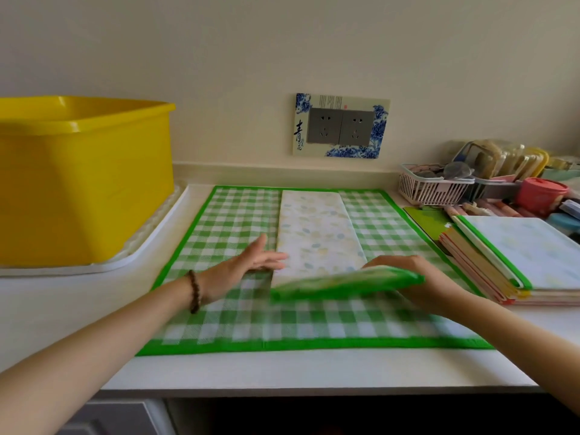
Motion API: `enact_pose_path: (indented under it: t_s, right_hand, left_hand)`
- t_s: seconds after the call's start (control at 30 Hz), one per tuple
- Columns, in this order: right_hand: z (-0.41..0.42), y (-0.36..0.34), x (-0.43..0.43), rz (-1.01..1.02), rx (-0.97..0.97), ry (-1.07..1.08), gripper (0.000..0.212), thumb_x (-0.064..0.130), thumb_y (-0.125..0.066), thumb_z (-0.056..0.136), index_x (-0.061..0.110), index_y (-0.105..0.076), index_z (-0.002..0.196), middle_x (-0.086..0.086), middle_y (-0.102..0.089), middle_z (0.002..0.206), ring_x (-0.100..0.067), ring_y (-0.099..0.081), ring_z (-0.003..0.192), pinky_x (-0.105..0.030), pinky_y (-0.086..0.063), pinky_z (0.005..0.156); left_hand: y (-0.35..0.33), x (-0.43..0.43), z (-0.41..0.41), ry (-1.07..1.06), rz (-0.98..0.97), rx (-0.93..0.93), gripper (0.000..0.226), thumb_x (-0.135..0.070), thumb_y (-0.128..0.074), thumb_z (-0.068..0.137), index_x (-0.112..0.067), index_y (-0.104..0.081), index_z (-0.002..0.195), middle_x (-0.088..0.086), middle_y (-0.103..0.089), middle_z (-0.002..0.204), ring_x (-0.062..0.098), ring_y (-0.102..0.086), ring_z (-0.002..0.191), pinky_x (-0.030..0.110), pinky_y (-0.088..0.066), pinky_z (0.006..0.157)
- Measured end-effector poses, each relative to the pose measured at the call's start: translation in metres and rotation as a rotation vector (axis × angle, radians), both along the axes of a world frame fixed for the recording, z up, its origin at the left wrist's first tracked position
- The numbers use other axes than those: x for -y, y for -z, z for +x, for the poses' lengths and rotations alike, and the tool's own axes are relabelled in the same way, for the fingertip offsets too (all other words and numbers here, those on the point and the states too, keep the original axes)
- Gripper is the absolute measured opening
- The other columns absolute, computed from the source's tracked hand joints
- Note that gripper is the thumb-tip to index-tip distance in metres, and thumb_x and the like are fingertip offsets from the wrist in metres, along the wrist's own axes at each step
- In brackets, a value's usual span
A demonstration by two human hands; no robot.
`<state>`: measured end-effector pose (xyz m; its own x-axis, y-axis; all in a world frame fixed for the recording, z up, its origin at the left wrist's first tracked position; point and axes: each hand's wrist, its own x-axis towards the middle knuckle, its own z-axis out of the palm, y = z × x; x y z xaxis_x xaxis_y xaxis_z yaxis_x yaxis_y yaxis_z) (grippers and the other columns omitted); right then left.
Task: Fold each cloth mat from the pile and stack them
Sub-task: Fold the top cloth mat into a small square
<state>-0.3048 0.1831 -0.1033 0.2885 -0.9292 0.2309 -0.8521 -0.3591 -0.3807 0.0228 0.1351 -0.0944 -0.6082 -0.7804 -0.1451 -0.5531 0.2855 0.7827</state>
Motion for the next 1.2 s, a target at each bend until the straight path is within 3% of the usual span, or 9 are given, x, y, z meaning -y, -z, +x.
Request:
enact_pose_path:
  t_s: [0.07, 0.13, 0.23, 0.33, 0.47, 0.77, 0.87, 1.03, 1.2]
  right_hand:
    - [0.006, -0.001, 0.006, -0.016, 0.111, 0.09, 0.018, 0.016, -0.058, 0.091, 0.033, -0.064, 0.095, 0.013, -0.068, 0.091, 0.006, -0.061, 0.074, -0.022, -0.048, 0.068]
    - [0.011, -0.002, 0.013, 0.006, 0.221, 0.139, 0.022, 0.019, -0.055, 0.093, 0.034, -0.061, 0.079, 0.017, -0.065, 0.077, 0.009, -0.057, 0.063, -0.02, -0.044, 0.063]
    - [0.015, -0.003, 0.021, 0.06, 0.367, 0.204, 0.018, 0.027, -0.054, 0.093, 0.022, -0.065, 0.08, 0.009, -0.068, 0.074, 0.002, -0.061, 0.062, -0.013, -0.047, 0.056]
    - [0.018, -0.003, 0.032, 0.08, 0.449, 0.305, 0.019, 0.032, -0.06, 0.089, 0.016, -0.066, 0.081, 0.001, -0.071, 0.073, -0.016, -0.064, 0.064, -0.027, -0.054, 0.061]
    - [0.023, -0.002, 0.043, 0.098, 0.41, 0.421, 0.018, 0.032, -0.065, 0.086, 0.022, -0.063, 0.072, 0.003, -0.067, 0.065, -0.012, -0.059, 0.056, -0.023, -0.046, 0.053]
    - [0.031, -0.001, 0.052, 0.105, 0.332, 0.537, 0.016, 0.031, -0.069, 0.083, 0.02, -0.065, 0.072, 0.0, -0.067, 0.069, -0.013, -0.059, 0.062, -0.024, -0.046, 0.055]
    - [0.032, -0.001, 0.052, 0.097, 0.329, 0.551, 0.015, 0.03, -0.071, 0.081, 0.017, -0.066, 0.076, 0.0, -0.065, 0.07, -0.012, -0.057, 0.063, -0.023, -0.043, 0.053]
    - [0.033, 0.001, 0.053, 0.082, 0.314, 0.558, 0.016, 0.029, -0.072, 0.08, 0.015, -0.065, 0.078, 0.0, -0.065, 0.072, -0.011, -0.057, 0.063, -0.021, -0.04, 0.051]
    - [0.032, 0.001, 0.053, 0.064, 0.274, 0.568, 0.018, 0.03, -0.072, 0.08, 0.015, -0.063, 0.079, 0.001, -0.064, 0.072, -0.013, -0.057, 0.064, -0.022, -0.041, 0.051]
  left_hand:
    - [-0.002, 0.007, 0.0, -0.087, 0.053, -0.08, 0.093, -0.089, -0.004, 0.067, -0.037, -0.04, 0.135, -0.021, -0.051, 0.126, -0.006, -0.04, 0.124, 0.038, -0.009, 0.112]
    - [-0.006, 0.01, -0.003, -0.147, 0.086, -0.138, 0.047, -0.055, -0.015, 0.097, -0.032, -0.046, 0.123, -0.017, -0.058, 0.113, -0.001, -0.047, 0.113, 0.037, -0.017, 0.113]
    - [-0.004, 0.016, -0.012, -0.179, 0.068, -0.215, 0.021, -0.018, -0.042, 0.098, -0.018, -0.053, 0.117, -0.007, -0.064, 0.103, 0.002, -0.059, 0.097, 0.025, -0.044, 0.1]
    - [0.002, 0.019, -0.023, -0.26, -0.061, -0.147, 0.026, -0.027, -0.061, 0.089, -0.021, -0.054, 0.113, -0.009, -0.066, 0.098, 0.004, -0.062, 0.092, 0.017, -0.05, 0.08]
    - [0.011, 0.026, -0.036, -0.412, -0.2, -0.113, 0.044, -0.035, -0.068, 0.082, -0.017, -0.055, 0.12, -0.005, -0.067, 0.082, 0.005, -0.06, 0.073, 0.016, -0.044, 0.063]
    - [0.018, 0.037, -0.044, -0.478, -0.239, -0.035, 0.052, -0.036, -0.071, 0.079, -0.02, -0.048, 0.124, -0.004, -0.063, 0.077, 0.007, -0.057, 0.068, 0.021, -0.042, 0.059]
    - [0.018, 0.036, -0.045, -0.475, -0.271, 0.026, 0.054, -0.037, -0.071, 0.079, -0.021, -0.047, 0.124, -0.006, -0.06, 0.08, 0.009, -0.057, 0.073, 0.023, -0.045, 0.066]
    - [0.016, 0.032, -0.045, -0.329, -0.524, 0.087, 0.041, -0.026, -0.067, 0.084, -0.027, -0.054, 0.123, -0.004, -0.051, 0.121, 0.013, -0.047, 0.112, 0.025, -0.04, 0.093]
    - [0.014, 0.016, -0.044, -0.073, -0.568, 0.116, 0.029, -0.021, -0.05, 0.096, -0.034, -0.061, 0.119, -0.015, -0.056, 0.128, 0.002, -0.046, 0.118, 0.023, -0.038, 0.103]
